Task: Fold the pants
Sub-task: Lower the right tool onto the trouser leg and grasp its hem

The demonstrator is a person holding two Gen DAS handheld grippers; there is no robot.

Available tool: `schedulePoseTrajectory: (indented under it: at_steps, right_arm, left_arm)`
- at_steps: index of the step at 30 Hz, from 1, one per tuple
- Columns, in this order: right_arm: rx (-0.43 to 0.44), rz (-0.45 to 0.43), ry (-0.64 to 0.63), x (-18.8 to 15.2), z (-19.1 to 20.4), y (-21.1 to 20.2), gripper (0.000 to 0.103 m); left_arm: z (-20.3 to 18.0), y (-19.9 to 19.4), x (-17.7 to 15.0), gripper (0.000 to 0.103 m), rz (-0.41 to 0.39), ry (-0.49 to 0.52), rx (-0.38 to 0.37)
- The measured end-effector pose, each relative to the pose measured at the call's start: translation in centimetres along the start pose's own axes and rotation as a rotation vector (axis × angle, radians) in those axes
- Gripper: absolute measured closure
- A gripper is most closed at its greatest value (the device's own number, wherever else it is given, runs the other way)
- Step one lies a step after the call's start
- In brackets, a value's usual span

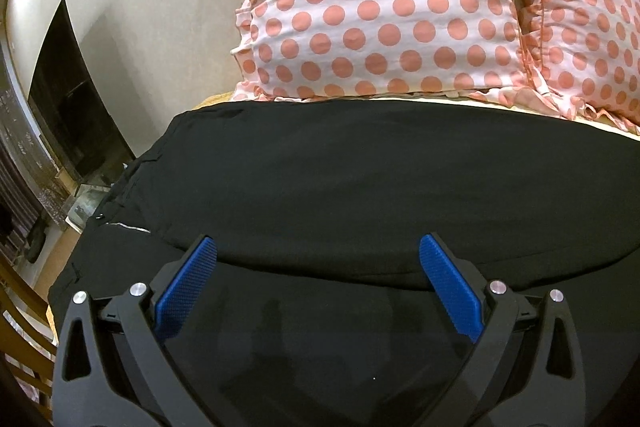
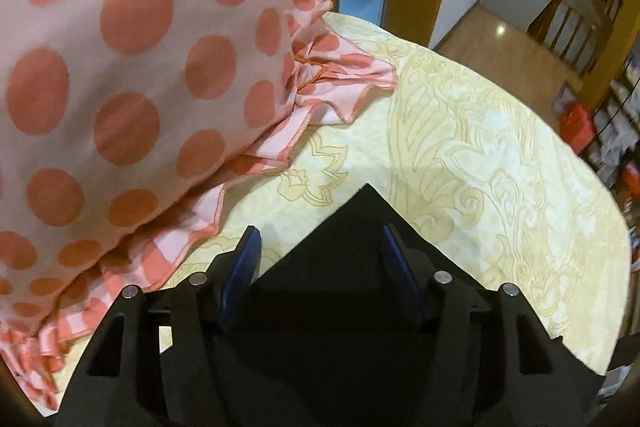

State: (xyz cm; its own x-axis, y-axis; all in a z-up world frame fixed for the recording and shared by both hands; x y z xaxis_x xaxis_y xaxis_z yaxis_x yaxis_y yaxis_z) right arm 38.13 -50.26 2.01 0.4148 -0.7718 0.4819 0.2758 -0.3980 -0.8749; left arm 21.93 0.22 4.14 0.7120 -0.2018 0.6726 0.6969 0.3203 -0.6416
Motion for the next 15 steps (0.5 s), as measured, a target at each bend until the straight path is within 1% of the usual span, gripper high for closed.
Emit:
schedulePoseTrajectory:
  at_steps: [1, 2, 3, 4, 6, 7, 8, 9, 11, 13, 15]
  right_arm:
    - [-0.03, -0.013, -0.021, -0.1, 0.3, 0.2, 0.039]
    - [-0.042, -0.029, -0.032, -0.3, 0.5, 0.2, 0.039]
    - [-0.047, -0.041, -0.04, -0.4, 0.6, 0.3, 0.039]
    - [-0.041, -0.053, -0.05, -0.5, 0.6, 0.3, 0.041]
    - [-0.023, -0.067, -0.064, -0.8, 0.4, -0.1, 0.054]
    - [-0.026, -0.076, -0.07, -0.8, 0.2, 0.0, 0.076]
    - [-0.005, -0.07, -0.068, -0.9, 0.0, -0.1, 0.086]
    - [0.029, -0.065, -0.055, -0.8, -0.5, -0.1, 0.088]
    - [0.09, -0.061, -0.046, -1.1, -1.4, -0.5, 0.096]
    - [0.162, -0.049, -0.021, -1.3, -2.6, -0.7, 0.1]
    - [0.221, -0.044, 0.005, -1.9, -3.8, -1.7, 0.101]
  left_arm:
    - [-0.1, 0.1, 0.0, 0.002, 0.003, 0.001, -0.004]
    - [-0.1, 0.3, 0.0, 0.002, 0.007, 0.001, -0.008]
    - [-0.1, 0.4, 0.0, 0.002, 0.01, 0.001, -0.011]
    - [-0.2, 0.5, -0.1, 0.002, 0.013, 0.0, -0.016]
    - [-0.2, 0.7, -0.1, 0.002, 0.018, -0.002, -0.022]
    - [-0.1, 0.8, -0.1, 0.002, 0.02, -0.004, -0.026]
    - [-0.1, 0.8, -0.2, 0.002, 0.021, -0.005, -0.028]
    - [-0.1, 0.8, -0.2, 0.002, 0.022, -0.007, -0.032]
    - [0.1, 0.7, -0.3, 0.002, 0.021, -0.013, -0.038]
    - [0.2, 0.5, -0.3, 0.002, 0.019, -0.018, -0.043]
    - [0.4, 0.2, -0.5, 0.002, 0.016, -0.02, -0.045]
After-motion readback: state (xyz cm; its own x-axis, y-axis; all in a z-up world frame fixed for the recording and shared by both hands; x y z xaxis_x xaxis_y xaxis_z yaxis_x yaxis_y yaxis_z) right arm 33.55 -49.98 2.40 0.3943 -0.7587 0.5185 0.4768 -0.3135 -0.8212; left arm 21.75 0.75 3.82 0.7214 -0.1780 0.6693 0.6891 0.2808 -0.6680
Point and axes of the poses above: each gripper's, at about its wrist camera, not at the fingertips, and y roughly the way its jaws point, z to its left, x to its top, the point moved 1 cm from there along y, roughly the way its jaws point, and after that the axes turned 11 degrees about y, right-handed, at the moved point
